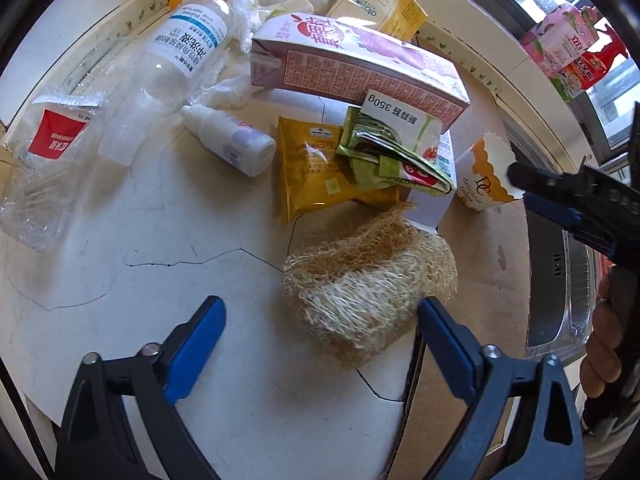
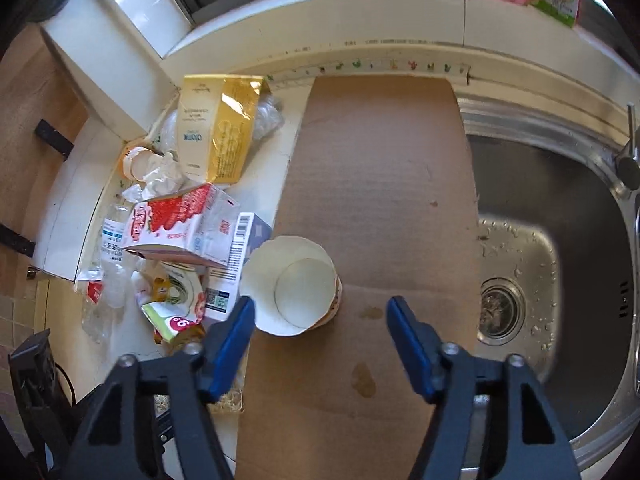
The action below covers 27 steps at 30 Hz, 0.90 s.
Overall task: Collect trash
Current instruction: 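Grasp the fibre scrubber with the left tool while the right tool grasps the paper cup, then carry the scrubber and paper cup down and release both into the black bin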
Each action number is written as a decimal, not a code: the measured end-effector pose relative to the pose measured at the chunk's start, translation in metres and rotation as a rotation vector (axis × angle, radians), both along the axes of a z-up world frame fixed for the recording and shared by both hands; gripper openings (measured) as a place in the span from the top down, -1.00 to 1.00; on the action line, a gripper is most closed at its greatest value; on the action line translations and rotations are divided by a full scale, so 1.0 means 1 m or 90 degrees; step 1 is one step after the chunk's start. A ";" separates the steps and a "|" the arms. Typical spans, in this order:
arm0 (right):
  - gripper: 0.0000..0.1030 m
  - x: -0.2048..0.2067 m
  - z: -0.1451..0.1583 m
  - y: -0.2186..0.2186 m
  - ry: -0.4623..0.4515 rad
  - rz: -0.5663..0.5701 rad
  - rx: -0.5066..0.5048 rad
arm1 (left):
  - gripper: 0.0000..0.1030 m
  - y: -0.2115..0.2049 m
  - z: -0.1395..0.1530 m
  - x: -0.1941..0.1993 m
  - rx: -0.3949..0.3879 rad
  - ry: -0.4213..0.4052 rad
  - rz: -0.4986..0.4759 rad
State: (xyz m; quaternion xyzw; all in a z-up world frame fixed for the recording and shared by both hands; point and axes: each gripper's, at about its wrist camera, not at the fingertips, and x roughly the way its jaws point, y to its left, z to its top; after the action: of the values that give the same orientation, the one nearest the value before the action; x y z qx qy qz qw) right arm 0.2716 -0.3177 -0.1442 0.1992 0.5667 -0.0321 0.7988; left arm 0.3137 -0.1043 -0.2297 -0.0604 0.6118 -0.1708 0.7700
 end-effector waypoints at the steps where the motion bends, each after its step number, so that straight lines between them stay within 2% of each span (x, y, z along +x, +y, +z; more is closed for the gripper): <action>1: 0.13 0.001 -0.004 0.000 0.007 0.000 0.007 | -0.58 -0.002 0.003 0.000 -0.010 -0.001 -0.004; 2: 0.32 0.001 -0.007 0.000 0.012 -0.001 0.014 | -0.38 -0.002 0.003 0.000 -0.023 -0.003 -0.007; 5: 0.71 0.001 -0.015 0.000 0.023 -0.009 0.028 | 0.07 -0.002 0.008 -0.003 -0.053 -0.003 -0.015; 7: 0.84 -0.003 -0.015 0.002 0.020 -0.011 0.035 | 0.22 -0.003 0.012 -0.007 -0.057 -0.014 -0.024; 8: 0.90 -0.005 -0.014 0.003 0.016 -0.011 0.035 | 0.36 -0.004 0.014 -0.010 -0.053 -0.025 -0.025; 12: 0.94 -0.016 -0.005 0.005 -0.006 -0.021 0.032 | 0.45 -0.008 0.026 -0.024 -0.030 -0.075 -0.032; 19: 0.97 -0.058 0.023 0.015 -0.049 -0.017 0.037 | 0.53 0.001 0.056 -0.052 -0.045 -0.113 -0.016; 27: 0.97 -0.138 0.066 0.043 -0.094 0.020 0.048 | 0.55 0.035 0.112 -0.132 -0.063 -0.172 -0.020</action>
State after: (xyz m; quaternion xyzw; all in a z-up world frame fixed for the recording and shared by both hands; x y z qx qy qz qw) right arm 0.1334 -0.2745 -0.0780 0.2219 0.5103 0.0164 0.8307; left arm 0.1813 -0.0695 -0.1177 -0.0654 0.4943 -0.2196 0.8385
